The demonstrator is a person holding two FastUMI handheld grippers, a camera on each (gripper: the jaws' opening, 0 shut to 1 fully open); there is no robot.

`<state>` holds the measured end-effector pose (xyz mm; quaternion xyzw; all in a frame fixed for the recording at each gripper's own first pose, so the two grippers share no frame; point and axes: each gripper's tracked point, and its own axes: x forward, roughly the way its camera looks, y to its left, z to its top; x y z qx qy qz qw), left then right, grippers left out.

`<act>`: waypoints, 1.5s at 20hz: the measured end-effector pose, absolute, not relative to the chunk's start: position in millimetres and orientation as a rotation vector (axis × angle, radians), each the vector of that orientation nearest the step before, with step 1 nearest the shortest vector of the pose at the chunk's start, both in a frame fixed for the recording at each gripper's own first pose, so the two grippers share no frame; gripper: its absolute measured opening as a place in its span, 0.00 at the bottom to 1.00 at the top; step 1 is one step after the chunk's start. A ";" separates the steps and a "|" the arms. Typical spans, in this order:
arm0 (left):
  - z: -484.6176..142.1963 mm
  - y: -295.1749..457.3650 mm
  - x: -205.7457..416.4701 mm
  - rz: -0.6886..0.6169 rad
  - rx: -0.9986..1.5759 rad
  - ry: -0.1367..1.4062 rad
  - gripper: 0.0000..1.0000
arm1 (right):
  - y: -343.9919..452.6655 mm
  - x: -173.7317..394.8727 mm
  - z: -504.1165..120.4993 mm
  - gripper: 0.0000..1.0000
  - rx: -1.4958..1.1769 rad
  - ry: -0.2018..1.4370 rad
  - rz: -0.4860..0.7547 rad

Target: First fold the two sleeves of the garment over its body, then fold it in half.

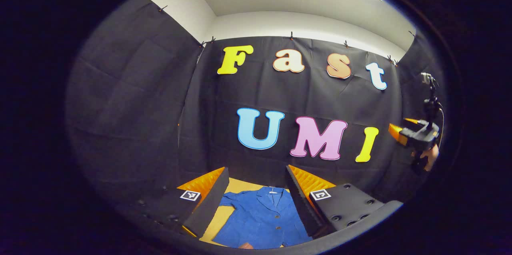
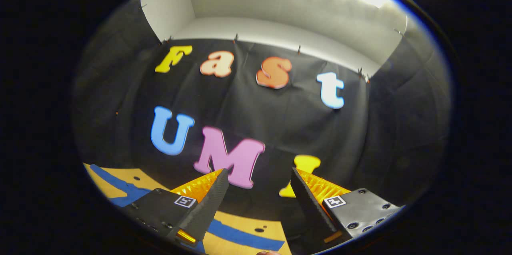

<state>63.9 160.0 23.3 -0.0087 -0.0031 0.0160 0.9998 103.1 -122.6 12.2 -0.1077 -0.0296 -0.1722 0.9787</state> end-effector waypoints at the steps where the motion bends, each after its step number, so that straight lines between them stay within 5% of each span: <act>1: 23.3 157.3 75.2 0.030 -0.024 -0.008 0.82 | -141.4 115.1 -19.4 0.99 -0.220 -0.002 -0.377; 9: -17.4 120.9 179.0 0.051 0.014 0.097 0.82 | -256.1 188.0 -246.8 0.99 -0.105 0.321 -0.532; 18: -47.4 87.4 244.6 -0.026 0.066 0.194 0.82 | -313.6 195.1 -429.3 1.00 0.124 0.658 -0.620; 24: -65.0 88.2 270.4 -0.026 0.047 0.244 0.82 | -342.3 173.4 -489.6 1.00 0.293 0.777 -0.786; 30: -76.2 81.5 283.3 -0.032 0.048 0.268 0.82 | -335.3 164.2 -517.1 0.98 0.384 0.845 -0.792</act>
